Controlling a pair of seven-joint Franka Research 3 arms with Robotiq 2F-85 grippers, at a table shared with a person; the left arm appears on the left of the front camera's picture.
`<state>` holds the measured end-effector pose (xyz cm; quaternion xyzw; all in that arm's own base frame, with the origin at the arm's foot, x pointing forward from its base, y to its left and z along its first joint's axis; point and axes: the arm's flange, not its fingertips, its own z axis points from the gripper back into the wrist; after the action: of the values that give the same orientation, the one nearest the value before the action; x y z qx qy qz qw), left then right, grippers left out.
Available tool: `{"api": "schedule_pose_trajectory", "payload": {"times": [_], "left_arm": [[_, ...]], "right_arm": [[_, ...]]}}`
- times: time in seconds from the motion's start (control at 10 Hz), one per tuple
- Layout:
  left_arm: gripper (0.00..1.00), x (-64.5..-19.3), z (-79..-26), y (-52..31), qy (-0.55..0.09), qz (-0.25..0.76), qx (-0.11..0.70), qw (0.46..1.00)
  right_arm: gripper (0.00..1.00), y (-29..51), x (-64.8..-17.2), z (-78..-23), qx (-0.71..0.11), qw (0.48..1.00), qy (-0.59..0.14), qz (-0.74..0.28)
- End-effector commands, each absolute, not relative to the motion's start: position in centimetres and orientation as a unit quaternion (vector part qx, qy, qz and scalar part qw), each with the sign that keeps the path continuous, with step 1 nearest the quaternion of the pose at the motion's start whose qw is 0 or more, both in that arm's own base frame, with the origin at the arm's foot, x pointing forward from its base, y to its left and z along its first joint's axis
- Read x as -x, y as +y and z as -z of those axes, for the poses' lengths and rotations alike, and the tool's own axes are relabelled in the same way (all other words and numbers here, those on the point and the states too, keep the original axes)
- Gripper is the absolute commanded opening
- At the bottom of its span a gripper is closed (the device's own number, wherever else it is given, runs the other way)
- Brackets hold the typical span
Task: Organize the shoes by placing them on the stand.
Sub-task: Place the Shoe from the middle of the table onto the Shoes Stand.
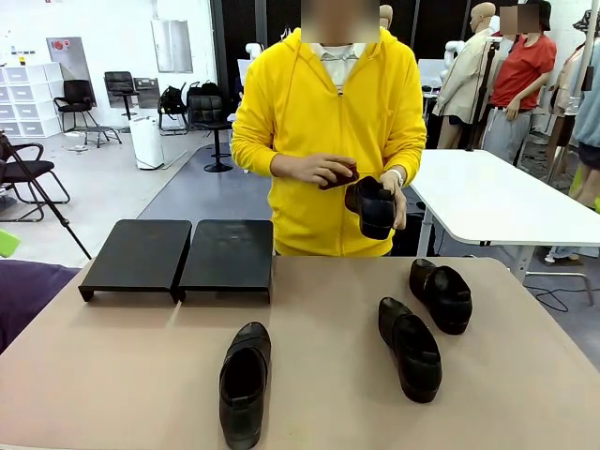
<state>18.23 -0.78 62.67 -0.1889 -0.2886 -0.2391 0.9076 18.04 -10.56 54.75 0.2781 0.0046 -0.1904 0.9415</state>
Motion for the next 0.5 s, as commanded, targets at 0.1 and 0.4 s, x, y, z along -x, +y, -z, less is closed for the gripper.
{"api": "schedule_pose_trajectory", "payload": {"times": [0.1,0.4], "left_arm": [[1.00,-18.2,-62.7,-0.8,-0.289,0.239,0.189,0.908],[1.00,-28.6,-58.8,-17.9,-0.134,0.200,0.202,0.949]], "right_arm": [[1.00,-10.9,-17.9,-55.1,-0.275,0.942,0.008,0.194],[1.00,-10.9,-17.9,-55.1,-0.275,0.942,0.008,0.194]]}}
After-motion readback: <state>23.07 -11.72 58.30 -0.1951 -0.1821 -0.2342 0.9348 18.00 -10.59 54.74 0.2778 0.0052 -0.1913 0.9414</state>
